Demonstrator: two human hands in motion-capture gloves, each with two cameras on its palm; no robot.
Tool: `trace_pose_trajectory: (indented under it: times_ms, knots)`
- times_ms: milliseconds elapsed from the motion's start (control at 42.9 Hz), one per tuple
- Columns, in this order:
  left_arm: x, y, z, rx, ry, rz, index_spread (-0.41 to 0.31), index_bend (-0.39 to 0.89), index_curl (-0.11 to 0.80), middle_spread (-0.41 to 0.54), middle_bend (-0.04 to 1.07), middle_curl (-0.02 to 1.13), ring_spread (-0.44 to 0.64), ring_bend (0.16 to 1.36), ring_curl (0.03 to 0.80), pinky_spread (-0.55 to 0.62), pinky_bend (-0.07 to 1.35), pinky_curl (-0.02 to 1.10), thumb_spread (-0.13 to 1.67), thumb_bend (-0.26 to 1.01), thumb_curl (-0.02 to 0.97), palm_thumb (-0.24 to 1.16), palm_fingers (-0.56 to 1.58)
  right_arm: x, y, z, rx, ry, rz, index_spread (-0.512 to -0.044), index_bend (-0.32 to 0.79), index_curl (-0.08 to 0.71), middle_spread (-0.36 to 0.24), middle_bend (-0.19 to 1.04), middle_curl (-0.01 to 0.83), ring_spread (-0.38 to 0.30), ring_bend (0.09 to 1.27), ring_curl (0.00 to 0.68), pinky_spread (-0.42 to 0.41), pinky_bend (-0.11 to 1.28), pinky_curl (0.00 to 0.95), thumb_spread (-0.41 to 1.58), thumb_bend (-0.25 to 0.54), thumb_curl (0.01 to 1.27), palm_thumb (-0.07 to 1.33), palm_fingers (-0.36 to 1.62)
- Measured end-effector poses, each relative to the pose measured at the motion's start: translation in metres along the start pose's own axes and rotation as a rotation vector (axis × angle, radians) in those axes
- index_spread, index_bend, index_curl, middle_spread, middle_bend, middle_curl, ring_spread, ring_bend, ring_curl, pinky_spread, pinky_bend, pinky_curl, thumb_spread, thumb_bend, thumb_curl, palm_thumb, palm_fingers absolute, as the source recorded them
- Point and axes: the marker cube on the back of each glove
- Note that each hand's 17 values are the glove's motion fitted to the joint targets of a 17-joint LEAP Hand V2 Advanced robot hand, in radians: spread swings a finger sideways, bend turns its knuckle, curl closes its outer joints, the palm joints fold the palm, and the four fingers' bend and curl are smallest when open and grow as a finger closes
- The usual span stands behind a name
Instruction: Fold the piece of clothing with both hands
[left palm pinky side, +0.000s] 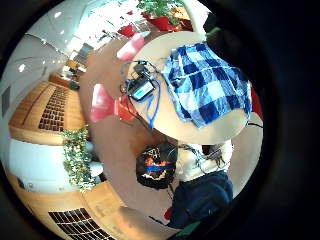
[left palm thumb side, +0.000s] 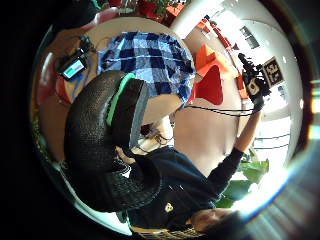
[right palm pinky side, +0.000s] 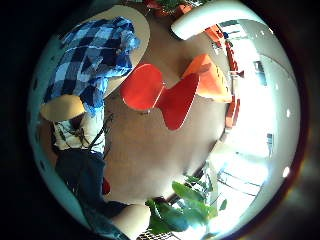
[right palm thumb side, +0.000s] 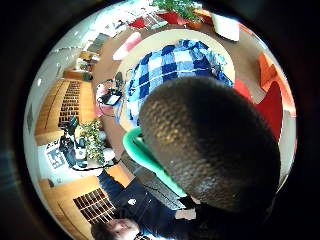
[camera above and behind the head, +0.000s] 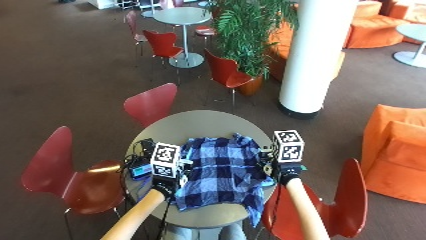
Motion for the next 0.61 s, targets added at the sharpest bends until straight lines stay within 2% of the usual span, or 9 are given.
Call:
trace_pose_trajectory:
  times_ms: [93,210,443,560,606]
  knots:
    - [0.001,0.002,-0.001,-0.008,-0.018,0.004,-0.099,0.26,0.147,-0.011,0.22,0.15,0.07,0.42,0.159,0.07,0.27,0.14,0.71,0.11,0.057,0.18,0.61,0.001,0.010,-0.002,0.005,-0.004,-0.001,-0.292,0.16,0.088,-0.066,0.16,0.059,0.065,0.32,0.089,0.157,0.45,0.153,0.72,0.094,0.04,0.14,0.18]
    - [0.000,0.005,-0.005,-0.010,-0.011,0.001,-0.120,0.25,0.202,-0.014,0.19,0.20,0.08,0.42,0.199,0.08,0.26,0.18,0.92,0.10,0.086,0.20,0.60,0.003,0.019,-0.005,0.025,-0.014,-0.012,-0.352,0.16,0.128,-0.073,0.17,0.094,0.082,0.34,0.121,0.192,0.47,0.197,0.95,0.086,0.06,0.14,0.16]
    - [-0.010,-0.001,0.009,-0.031,0.023,-0.007,-0.138,0.21,0.277,-0.008,0.16,0.24,0.10,0.41,0.234,0.09,0.23,0.23,1.13,0.07,0.135,0.20,0.58,-0.004,0.014,-0.006,0.004,-0.031,-0.063,-0.396,0.15,0.176,-0.081,0.18,0.150,0.091,0.38,0.164,0.217,0.50,0.246,1.17,0.058,0.10,0.14,0.15]
    - [-0.014,-0.013,0.026,-0.071,0.050,0.012,-0.139,0.19,0.302,-0.003,0.15,0.25,0.10,0.41,0.247,0.09,0.23,0.26,1.16,0.04,0.153,0.19,0.57,-0.013,0.000,0.003,0.001,-0.039,-0.159,-0.404,0.14,0.189,-0.089,0.17,0.168,0.095,0.38,0.178,0.235,0.54,0.273,1.17,0.045,0.13,0.16,0.15]
    - [-0.015,-0.019,0.036,-0.099,0.080,0.024,-0.133,0.16,0.302,0.016,0.12,0.25,0.11,0.42,0.257,0.10,0.26,0.27,1.15,0.02,0.161,0.18,0.51,-0.015,-0.007,0.009,0.009,-0.045,-0.171,-0.407,0.12,0.190,-0.075,0.16,0.173,0.097,0.38,0.184,0.246,0.58,0.290,1.15,0.051,0.15,0.20,0.14]
